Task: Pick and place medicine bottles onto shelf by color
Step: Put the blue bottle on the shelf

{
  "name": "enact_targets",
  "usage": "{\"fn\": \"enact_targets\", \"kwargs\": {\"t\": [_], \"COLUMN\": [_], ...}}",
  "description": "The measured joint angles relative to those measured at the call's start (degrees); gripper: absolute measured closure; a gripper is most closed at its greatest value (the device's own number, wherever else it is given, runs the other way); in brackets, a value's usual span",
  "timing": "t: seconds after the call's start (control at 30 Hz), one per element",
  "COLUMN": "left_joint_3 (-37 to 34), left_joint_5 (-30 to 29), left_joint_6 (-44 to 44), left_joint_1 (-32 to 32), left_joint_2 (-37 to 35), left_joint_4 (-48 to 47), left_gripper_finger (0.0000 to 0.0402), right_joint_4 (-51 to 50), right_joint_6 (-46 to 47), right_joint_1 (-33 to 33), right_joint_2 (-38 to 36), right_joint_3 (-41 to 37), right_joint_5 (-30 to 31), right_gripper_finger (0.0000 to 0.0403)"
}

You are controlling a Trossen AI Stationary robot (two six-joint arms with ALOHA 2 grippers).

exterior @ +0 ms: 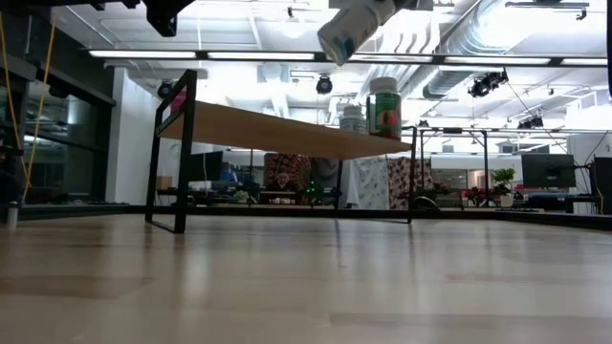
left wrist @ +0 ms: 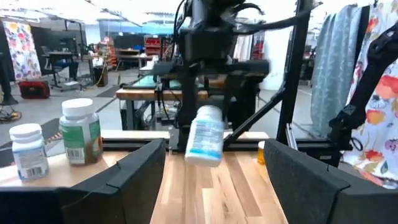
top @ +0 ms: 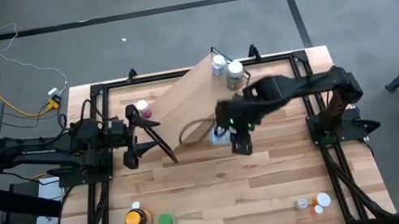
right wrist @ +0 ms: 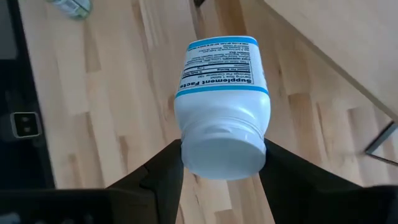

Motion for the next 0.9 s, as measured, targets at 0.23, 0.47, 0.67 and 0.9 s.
{"fn": "enact_targets", "kwargs": {"t": [0.23, 0.47, 0.67, 0.9], "left_joint_3": [0.00, 0.00, 0.00, 0.00], "left_joint_5": [0.02, -0.47, -5.22, -15.70], "left_joint_6": [2.82, 17.43, 26.95, 35.80], "left_joint_1": [-2.84, -7.87, -10.97, -14.23], "left_joint_2": [6.20, 13.74, 15.99, 17.03], "left_joint_4": [4.92, 11.83, 12.79, 15.15], "left_gripper_finger": [0.0141, 0.0141, 0.0141, 0.0141], "right_joint_4": [1.55, 4.03, 16.74, 55.02], "right_joint_6": [3.36, 5.77, 9.88, 11.25], "right_joint_1": [5.91, 8.01, 8.60, 8.57], "right_joint_2": [-0.02, -0.50, -8.48, -24.62], "right_joint_3": [-0.02, -1.95, -20.79, -46.71], "right_joint_5": [6.58, 12.39, 10.65, 9.91], "right_gripper_finger": [0.0228, 0.0228, 0.0228, 0.0228]}}
